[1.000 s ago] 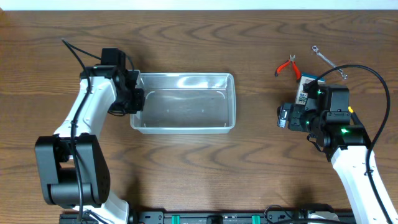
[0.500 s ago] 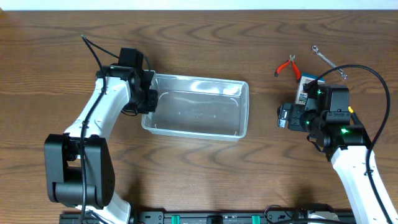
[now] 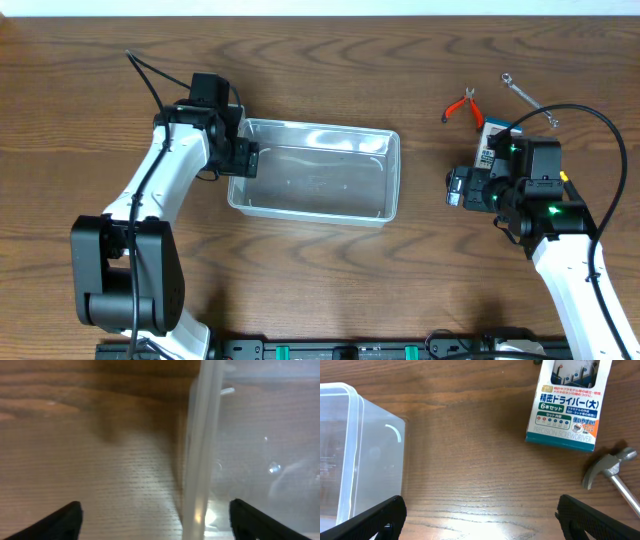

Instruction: Pack container

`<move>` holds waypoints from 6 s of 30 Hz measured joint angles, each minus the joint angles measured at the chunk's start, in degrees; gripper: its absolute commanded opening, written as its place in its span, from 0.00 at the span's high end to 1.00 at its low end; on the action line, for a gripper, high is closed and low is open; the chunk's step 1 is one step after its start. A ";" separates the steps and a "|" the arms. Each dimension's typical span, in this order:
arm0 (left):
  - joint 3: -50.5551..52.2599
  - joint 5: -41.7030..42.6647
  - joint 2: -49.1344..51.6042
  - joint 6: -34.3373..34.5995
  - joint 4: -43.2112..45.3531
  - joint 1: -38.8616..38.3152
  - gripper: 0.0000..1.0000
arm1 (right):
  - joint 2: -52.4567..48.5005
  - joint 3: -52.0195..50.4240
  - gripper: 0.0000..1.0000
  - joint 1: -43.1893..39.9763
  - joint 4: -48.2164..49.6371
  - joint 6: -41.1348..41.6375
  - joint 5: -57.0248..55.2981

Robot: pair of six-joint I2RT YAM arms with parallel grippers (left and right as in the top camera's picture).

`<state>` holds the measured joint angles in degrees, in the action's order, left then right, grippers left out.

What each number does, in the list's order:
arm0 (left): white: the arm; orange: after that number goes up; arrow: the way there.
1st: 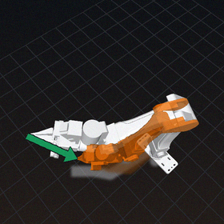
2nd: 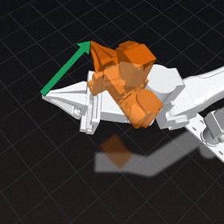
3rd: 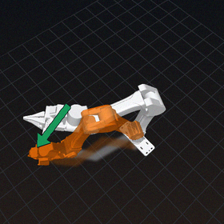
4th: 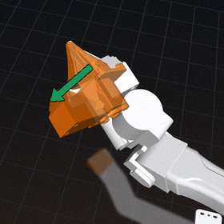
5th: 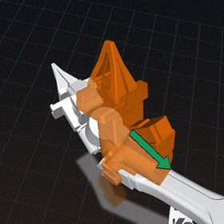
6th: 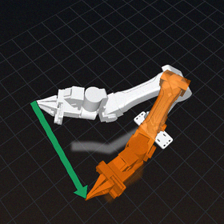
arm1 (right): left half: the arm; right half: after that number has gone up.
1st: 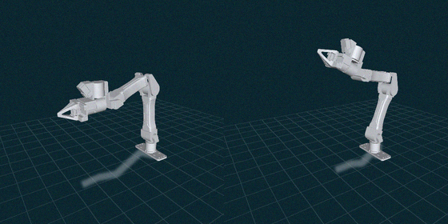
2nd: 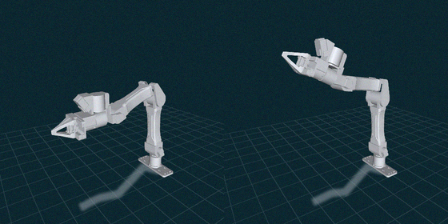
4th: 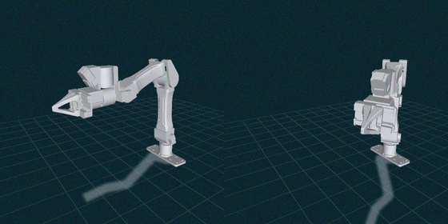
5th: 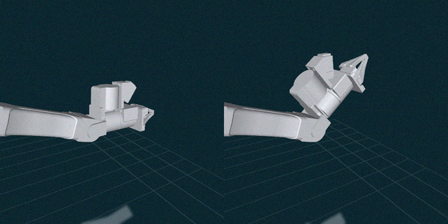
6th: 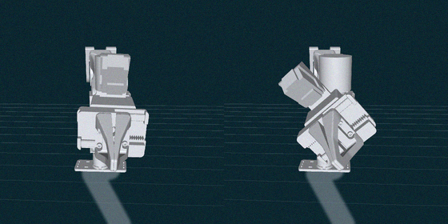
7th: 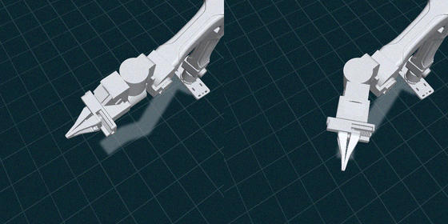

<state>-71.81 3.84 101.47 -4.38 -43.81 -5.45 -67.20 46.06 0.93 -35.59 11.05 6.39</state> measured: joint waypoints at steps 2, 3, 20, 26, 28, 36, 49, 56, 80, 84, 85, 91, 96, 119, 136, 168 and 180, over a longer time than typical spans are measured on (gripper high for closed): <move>-0.46 -0.35 0.00 0.50 0.42 0.46 0.04 | 0.00 0.02 0.01 0.00 -0.44 -0.02 0.00; -1.05 -0.50 0.00 0.92 0.39 0.90 0.03 | 0.00 0.00 0.01 0.00 -0.74 -0.02 0.00; -16.85 -1.27 -10.12 6.64 -9.57 12.83 0.02 | -0.02 10.14 0.99 14.25 -3.28 -1.16 -0.74; -17.07 -1.31 -14.43 10.69 -15.21 19.76 0.02 | -2.49 19.71 0.99 20.85 -3.15 -1.46 -1.25; -17.05 -1.29 -14.47 11.76 -16.70 21.20 0.02 | -5.90 21.33 0.99 22.12 -3.19 -1.90 -0.42; -17.05 -1.27 -14.36 13.62 -17.77 23.45 0.02 | -27.06 29.40 0.99 25.83 -5.79 -5.60 1.57; -17.05 -1.27 -14.36 13.64 -17.94 23.45 0.02 | -42.21 34.77 0.99 26.32 -7.43 -8.48 -1.20; -17.05 -1.27 -14.36 13.64 -18.67 23.45 0.02 | -42.69 34.80 0.99 26.29 -4.63 -8.72 -7.13; -17.05 -1.25 -14.36 13.64 -18.97 23.45 0.02 | -42.69 34.82 0.90 25.86 1.60 -8.46 -15.26; -17.05 -1.25 -14.36 13.64 -18.99 23.45 0.02 | -42.69 34.82 0.39 25.33 0.90 -7.85 -14.40; -17.05 -1.25 -14.36 13.64 -18.99 23.45 0.02 | -42.69 34.84 0.17 25.33 0.46 -8.22 -13.57; -17.05 -1.25 -14.36 13.64 -18.97 23.45 0.02 | -41.99 34.84 0.25 25.33 -0.57 -8.50 -8.07; -17.05 -1.25 -14.36 13.64 -18.99 23.45 0.02 | -37.24 34.84 0.25 25.31 -2.14 -8.31 -5.90; -17.05 -1.22 -14.36 13.64 -19.39 23.45 0.02 | -32.54 36.28 0.01 -3.82 -16.37 18.93 -19.26; -17.05 -1.25 -14.36 13.64 -20.55 23.45 0.02 | -49.88 36.28 0.01 -7.93 -14.75 16.02 -12.57; -17.05 -1.22 -14.36 13.64 -21.84 23.45 0.02 | -52.43 35.89 0.01 -10.25 -10.91 4.59 -9.55; -17.05 -1.22 -14.36 13.64 -21.86 23.45 0.02 | -52.41 35.71 0.32 -10.23 -10.14 3.78 -8.66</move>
<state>-88.86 2.61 87.11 9.26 -65.67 18.00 -119.61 81.78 -9.30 -45.74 14.83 -2.26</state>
